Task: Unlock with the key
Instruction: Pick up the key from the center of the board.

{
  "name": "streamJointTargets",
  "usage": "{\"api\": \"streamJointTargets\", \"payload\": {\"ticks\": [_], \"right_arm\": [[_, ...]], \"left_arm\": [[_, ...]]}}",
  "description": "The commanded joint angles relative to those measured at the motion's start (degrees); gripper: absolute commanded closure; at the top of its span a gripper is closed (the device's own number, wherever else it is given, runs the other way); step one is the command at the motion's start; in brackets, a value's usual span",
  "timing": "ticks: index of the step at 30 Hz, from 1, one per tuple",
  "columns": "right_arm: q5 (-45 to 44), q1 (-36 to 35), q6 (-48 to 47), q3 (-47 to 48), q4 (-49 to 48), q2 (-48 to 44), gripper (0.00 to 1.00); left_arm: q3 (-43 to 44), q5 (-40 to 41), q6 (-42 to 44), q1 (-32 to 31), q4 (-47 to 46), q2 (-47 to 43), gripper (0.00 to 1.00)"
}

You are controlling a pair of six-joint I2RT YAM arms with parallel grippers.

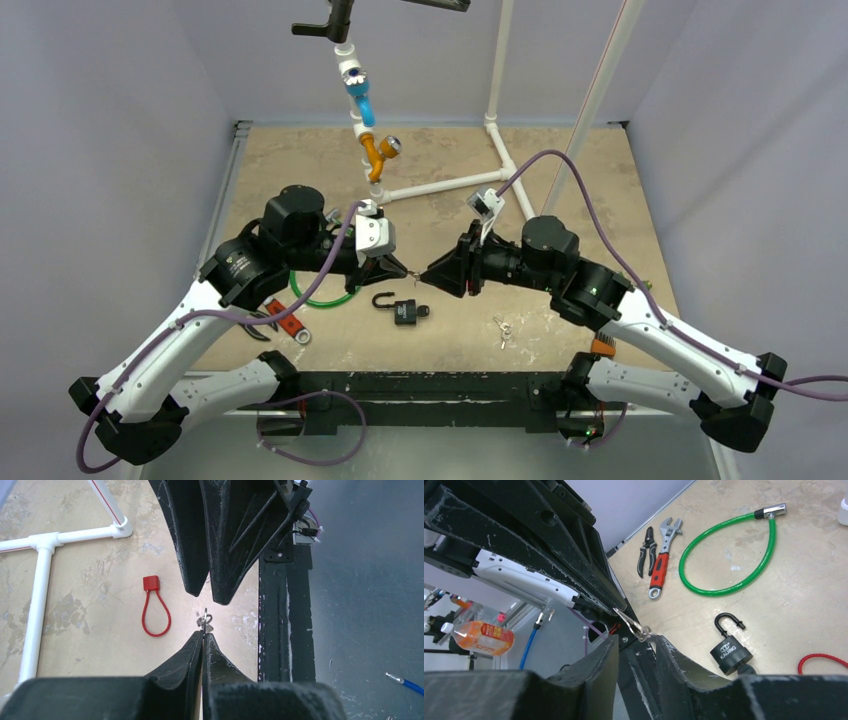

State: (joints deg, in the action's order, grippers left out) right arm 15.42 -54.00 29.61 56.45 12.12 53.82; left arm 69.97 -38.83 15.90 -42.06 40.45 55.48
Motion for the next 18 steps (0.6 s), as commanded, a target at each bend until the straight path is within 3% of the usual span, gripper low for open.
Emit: {"api": "streamJointTargets", "payload": {"ticks": [1,4,6,13,18], "right_arm": [[0.5,-0.1,-1.5,2.3,-0.3,-2.0,0.63],[0.0,-0.1,-1.8,2.5,0.7,-2.4,0.50],[-1.0,-0.1,-2.1,2.5,1.1,-2.7,0.46],[-0.6,-0.1,-4.1,3.6,-1.6,-1.8,0.43],[1.8,-0.1,-12.7,0.5,-6.1,-3.6,0.47]], "left_arm": [[1.8,0.3,1.3,0.1,-0.7,-0.8,1.00],[1.8,1.0,1.2,0.1,-0.6,-0.9,1.00],[1.8,1.0,1.2,0.1,-0.6,-0.9,1.00],[2.4,-0.9,1.0,0.1,0.1,-0.6,1.00],[4.1,-4.6,-0.1,0.1,1.1,-0.1,1.00]]}}
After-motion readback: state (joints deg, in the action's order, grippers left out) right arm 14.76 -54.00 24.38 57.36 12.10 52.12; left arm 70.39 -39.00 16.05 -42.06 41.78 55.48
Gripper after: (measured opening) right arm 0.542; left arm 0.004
